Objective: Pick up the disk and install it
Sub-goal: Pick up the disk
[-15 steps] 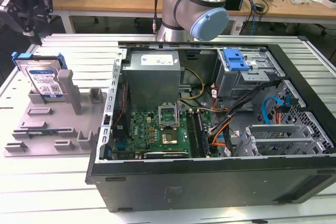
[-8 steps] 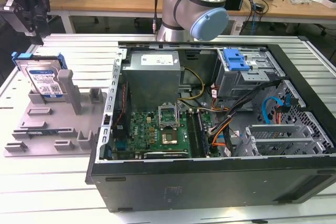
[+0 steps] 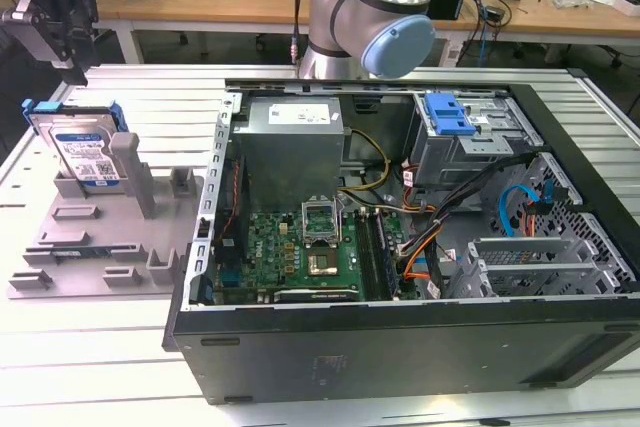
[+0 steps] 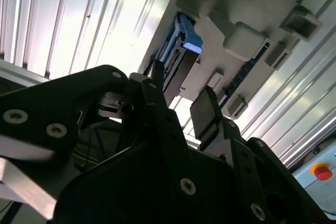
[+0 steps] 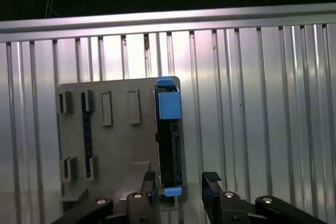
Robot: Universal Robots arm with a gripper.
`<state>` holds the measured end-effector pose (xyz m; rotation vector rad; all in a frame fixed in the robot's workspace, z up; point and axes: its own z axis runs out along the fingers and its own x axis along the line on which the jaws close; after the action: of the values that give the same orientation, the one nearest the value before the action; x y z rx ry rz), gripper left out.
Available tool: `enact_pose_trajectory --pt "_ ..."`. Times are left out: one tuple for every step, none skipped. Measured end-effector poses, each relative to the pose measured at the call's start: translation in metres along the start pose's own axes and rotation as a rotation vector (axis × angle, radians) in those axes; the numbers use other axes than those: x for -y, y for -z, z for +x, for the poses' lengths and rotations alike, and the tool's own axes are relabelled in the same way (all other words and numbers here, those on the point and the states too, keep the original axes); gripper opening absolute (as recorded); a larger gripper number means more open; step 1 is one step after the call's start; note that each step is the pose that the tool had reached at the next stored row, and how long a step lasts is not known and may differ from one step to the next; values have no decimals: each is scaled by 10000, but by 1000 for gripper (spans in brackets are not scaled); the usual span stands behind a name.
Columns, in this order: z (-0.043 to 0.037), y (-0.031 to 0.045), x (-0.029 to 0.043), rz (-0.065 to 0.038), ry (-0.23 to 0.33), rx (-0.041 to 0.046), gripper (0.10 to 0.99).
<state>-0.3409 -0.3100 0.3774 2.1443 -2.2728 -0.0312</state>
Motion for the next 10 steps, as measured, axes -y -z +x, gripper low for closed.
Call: enact_pose_trajectory --pt "-10 -4 -3 6 89 -2 482" --pt "-12 -5 -4 7 182 -4 482" --pt "-14 -5 -4 6 319 -10 482" --pt "-16 -6 -4 5 481 -20 482" --pt "-18 -8 -5 6 663 -30 482" --pt "-19 -13 -16 4 790 -35 482" --pt "-19 -20 -31 4 820 -36 482" --pt "-17 -28 -58 5 833 -36 482" --pt "-13 -43 -135 6 834 -36 482" --pt "-8 -55 -208 7 834 -36 482"
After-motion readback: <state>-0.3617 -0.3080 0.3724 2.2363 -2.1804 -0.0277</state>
